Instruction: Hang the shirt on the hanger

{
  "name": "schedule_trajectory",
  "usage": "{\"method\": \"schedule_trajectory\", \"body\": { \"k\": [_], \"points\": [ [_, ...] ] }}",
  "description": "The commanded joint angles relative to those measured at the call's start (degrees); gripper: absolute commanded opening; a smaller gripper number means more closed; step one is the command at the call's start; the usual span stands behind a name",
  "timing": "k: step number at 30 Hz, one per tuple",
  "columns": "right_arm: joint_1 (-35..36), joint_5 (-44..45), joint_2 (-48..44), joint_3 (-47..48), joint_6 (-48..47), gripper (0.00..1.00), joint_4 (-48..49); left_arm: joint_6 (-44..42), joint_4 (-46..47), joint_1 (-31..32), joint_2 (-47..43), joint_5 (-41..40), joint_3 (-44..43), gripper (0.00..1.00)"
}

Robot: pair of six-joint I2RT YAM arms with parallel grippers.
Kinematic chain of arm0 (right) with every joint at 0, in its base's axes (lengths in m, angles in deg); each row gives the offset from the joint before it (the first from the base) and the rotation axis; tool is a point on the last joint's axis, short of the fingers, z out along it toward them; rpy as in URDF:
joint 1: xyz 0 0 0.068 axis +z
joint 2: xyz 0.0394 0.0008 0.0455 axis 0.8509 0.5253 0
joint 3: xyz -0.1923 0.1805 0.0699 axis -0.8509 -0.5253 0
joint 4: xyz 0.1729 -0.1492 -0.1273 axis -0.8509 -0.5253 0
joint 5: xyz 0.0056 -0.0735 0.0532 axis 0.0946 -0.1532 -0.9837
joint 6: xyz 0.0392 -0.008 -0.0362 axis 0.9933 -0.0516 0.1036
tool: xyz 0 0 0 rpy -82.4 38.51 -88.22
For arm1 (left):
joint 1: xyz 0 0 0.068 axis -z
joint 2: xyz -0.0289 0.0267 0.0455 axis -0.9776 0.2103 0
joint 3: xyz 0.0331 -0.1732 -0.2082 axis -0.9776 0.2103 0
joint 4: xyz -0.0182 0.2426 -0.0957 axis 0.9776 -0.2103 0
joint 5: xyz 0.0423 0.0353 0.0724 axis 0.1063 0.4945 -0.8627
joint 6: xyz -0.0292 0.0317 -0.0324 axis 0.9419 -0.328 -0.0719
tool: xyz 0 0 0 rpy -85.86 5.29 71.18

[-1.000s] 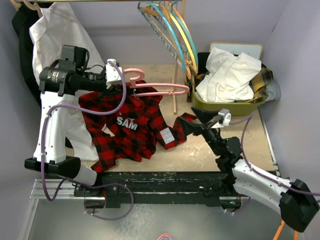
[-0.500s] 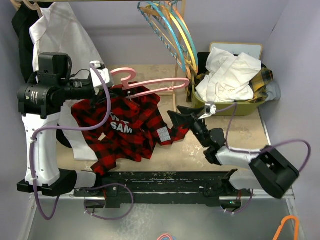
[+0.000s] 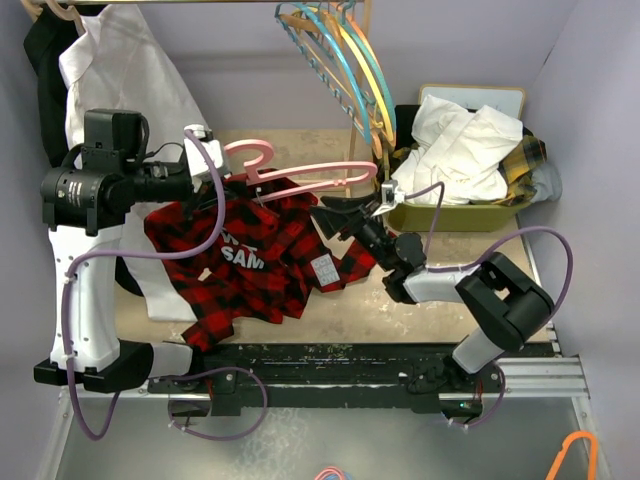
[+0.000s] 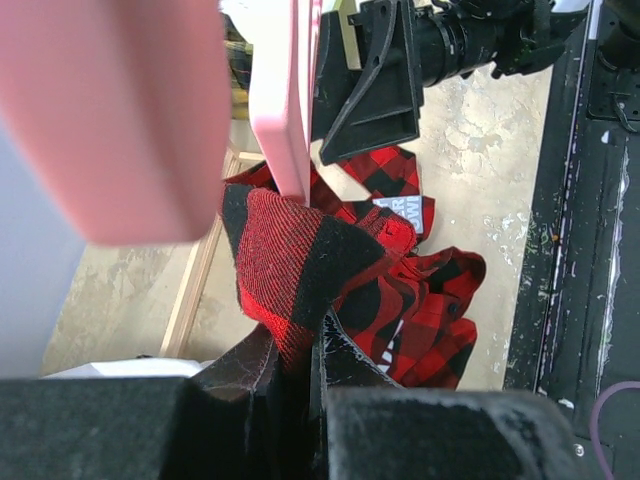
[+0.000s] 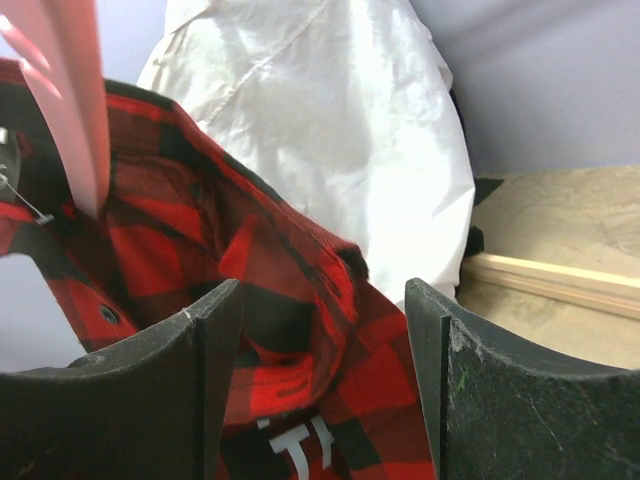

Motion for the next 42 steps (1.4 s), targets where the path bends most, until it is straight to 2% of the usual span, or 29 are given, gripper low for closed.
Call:
{"method": "schedule_trajectory", "body": {
  "k": [1, 4, 7, 9, 11, 16, 18, 22, 23, 29, 33, 35, 42],
  "points": [
    [0.10, -2.32, 1.22, 4.70, 0.84, 0.67, 5.93, -0.76, 1.48, -0.45, -1.28, 2.42, 0.59, 0.00],
    [0.10, -2.92, 3.31, 6.11, 1.40, 0.63, 6.44, -0.87, 1.39, -0.44, -1.21, 2.64, 0.75, 0.00],
    [0.08, -4.12, 4.97, 7.50, 1.99, 0.50, 6.33, -1.05, 1.29, -0.45, -1.13, 2.44, 0.75, 0.00],
    [0.07, -4.29, 5.82, 7.94, 1.94, 0.52, 6.13, -1.30, 1.15, -0.40, -0.88, 2.08, 0.59, 0.00],
    [0.14, -3.96, 6.21, 7.73, 1.84, 0.58, 6.11, -1.39, 0.99, -0.37, -0.59, 2.02, 0.37, 0.00],
    [0.07, -3.97, 6.28, 7.01, 1.27, 0.57, 5.55, -1.79, 0.57, -0.37, -0.17, 2.37, 0.20, 0.00],
    [0.07, -4.87, 6.78, 7.20, 1.68, 0.47, 6.22, -1.97, 0.38, -0.37, -0.01, 2.50, 0.31, 0.00],
    [0.10, -8.74, 6.66, 8.62, 2.66, 0.05, 6.70, -2.01, 0.51, -0.37, 0.09, 1.72, 0.77, 0.00],
    [0.12, -9.60, 6.48, 8.85, 2.83, 0.00, 6.42, -2.01, 0.51, -0.33, 0.10, 1.47, 0.94, 0.00],
    [0.02, -9.45, 4.75, 6.73, 4.00, 0.00, 8.22, -2.24, 0.43, -0.28, 0.33, 1.28, 1.21, 0.00],
    [-1.28, -0.34, -0.58, 0.87, 4.18, 0.00, 6.60, -4.38, -1.08, 0.63, 0.36, -3.79, 1.01, 0.00],
    [-1.70, 4.58, -4.43, -1.71, 3.43, 0.00, 3.87, -5.87, -2.54, 1.82, 0.30, -8.08, 1.06, 0.00],
    [-1.86, 12.62, -16.16, -1.26, -1.31, 0.00, -19.29, -9.31, -6.52, 5.94, -0.15, -18.61, 0.37, 0.00]
  ]
}}
